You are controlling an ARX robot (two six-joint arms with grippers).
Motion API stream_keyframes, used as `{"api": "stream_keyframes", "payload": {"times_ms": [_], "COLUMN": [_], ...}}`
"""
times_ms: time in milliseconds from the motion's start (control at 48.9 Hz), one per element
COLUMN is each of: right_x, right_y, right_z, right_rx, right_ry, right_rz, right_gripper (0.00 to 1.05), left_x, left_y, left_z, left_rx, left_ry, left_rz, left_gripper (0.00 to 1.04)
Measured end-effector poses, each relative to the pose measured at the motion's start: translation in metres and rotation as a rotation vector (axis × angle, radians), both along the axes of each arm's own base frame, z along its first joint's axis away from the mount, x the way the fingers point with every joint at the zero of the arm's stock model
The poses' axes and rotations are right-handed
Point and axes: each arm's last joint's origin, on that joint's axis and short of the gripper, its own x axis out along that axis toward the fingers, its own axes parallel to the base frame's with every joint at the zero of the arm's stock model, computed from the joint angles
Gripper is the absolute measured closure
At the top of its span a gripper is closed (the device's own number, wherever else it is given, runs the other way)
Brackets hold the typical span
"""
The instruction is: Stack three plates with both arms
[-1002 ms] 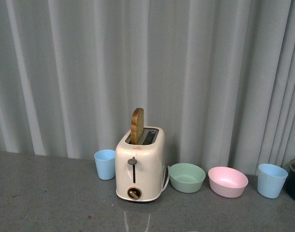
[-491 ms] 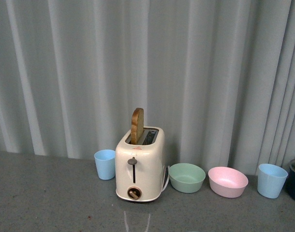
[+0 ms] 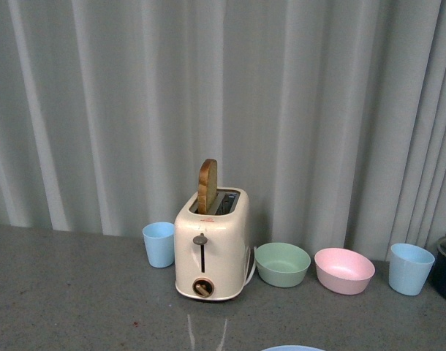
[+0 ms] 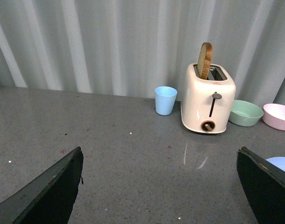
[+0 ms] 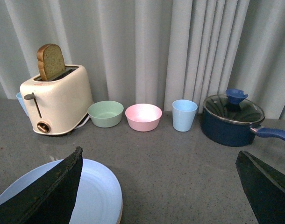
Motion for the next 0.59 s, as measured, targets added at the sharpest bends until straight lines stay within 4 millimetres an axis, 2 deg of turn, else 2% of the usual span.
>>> {"api": "stream_keyframes", "payload": {"times_ms": [593], "right_x": [0.0000], "right_y": [0.0000], "right_z": [0.0000], "right_rx": [0.000], "right_ry": [0.000], "right_rz": [0.000], "right_gripper": [0.07], "left_x": [0.0000], "left_y": [0.0000], "left_z": [0.0000], "left_rx": [0.000], "left_ry": [0.000], "left_rz": [0.000], "left_gripper": [0.07]}}
